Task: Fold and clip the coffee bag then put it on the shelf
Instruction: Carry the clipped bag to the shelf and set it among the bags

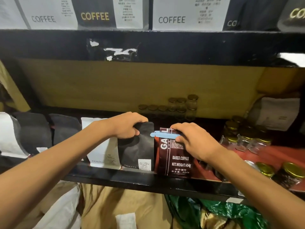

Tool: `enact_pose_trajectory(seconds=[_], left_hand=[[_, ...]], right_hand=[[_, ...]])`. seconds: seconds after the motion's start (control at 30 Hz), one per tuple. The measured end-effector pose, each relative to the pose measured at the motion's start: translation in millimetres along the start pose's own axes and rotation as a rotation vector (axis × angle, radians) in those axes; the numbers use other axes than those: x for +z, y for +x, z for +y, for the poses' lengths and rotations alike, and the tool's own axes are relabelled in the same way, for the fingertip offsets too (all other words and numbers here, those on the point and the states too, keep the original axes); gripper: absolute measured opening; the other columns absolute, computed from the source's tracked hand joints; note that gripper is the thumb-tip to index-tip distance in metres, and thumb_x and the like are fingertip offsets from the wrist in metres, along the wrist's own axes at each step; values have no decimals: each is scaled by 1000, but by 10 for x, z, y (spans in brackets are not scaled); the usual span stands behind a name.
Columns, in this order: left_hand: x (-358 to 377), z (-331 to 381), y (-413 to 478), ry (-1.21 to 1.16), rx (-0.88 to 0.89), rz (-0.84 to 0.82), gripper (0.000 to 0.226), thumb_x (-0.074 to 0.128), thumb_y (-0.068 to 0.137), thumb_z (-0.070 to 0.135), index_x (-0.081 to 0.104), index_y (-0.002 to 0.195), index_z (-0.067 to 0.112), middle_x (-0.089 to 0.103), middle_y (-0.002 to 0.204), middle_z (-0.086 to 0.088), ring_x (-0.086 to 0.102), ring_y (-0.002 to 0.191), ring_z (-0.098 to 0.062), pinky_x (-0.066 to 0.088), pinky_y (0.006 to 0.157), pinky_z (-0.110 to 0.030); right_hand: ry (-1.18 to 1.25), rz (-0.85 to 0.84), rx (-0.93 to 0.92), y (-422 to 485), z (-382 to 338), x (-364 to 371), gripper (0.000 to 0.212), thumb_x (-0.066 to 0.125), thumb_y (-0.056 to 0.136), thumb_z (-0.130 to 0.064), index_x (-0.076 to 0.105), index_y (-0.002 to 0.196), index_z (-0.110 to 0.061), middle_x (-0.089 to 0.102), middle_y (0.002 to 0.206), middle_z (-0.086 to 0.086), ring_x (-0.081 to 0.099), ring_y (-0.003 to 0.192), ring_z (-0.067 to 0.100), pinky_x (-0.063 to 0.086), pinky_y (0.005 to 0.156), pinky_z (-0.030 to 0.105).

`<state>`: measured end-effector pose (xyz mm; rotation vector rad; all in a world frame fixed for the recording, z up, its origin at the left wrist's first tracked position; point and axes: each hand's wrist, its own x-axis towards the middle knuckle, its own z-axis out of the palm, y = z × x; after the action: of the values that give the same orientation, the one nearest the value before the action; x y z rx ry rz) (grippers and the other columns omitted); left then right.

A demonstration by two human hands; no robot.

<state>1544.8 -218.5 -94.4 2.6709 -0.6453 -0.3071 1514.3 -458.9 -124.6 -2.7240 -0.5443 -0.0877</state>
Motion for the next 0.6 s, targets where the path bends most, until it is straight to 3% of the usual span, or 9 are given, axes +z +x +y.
enact_pose_trajectory(seconds=[0.13,0.2,0.3,0.4,0.5,0.6], left_hand=[[-20,40,-5,35,-26,-34,21,60,90,14,57,85,34,68,93,9,65,95,-16,53,89,-42],[-19,93,-12,114,-6,-10,13,60,90,27,57,99,36,68,103,9,63,98,-16,51,89,-41],[42,188,1,177,110,99,30,59,91,35,53,120,34,64,115,13,58,101,-9,48,86,-36],[152,248,63,86,105,77,21,62,90,36,59,110,30,66,106,9,59,90,-8,50,83,-39],[201,237,112,89,83,129,15,64,89,32,61,102,26,68,98,6,62,92,-16,51,84,-48],[203,230,116,85,87,133,15,65,89,31,62,102,25,69,99,4,62,93,-16,51,84,-47]], right_hand=[[-38,-31,11,-10,-50,-5,31,49,99,-27,48,130,-27,57,125,-2,48,119,21,44,98,46],[-99,-20,-8,-20,-81,15,41,49,98,-38,40,136,-30,47,135,-4,42,127,21,40,101,47],[-166,28,-21,-45,-154,100,61,47,94,-54,24,148,-36,32,149,-9,31,136,19,31,109,50],[-222,90,0,-41,-171,210,50,41,98,-48,28,144,-34,42,141,-8,37,130,18,26,108,51],[-187,88,10,-37,-139,219,53,37,98,-51,26,147,-34,42,144,-9,33,135,18,21,112,53],[-120,310,44,-127,-94,226,57,30,96,-60,35,143,-27,44,137,-5,36,131,18,26,114,54]])
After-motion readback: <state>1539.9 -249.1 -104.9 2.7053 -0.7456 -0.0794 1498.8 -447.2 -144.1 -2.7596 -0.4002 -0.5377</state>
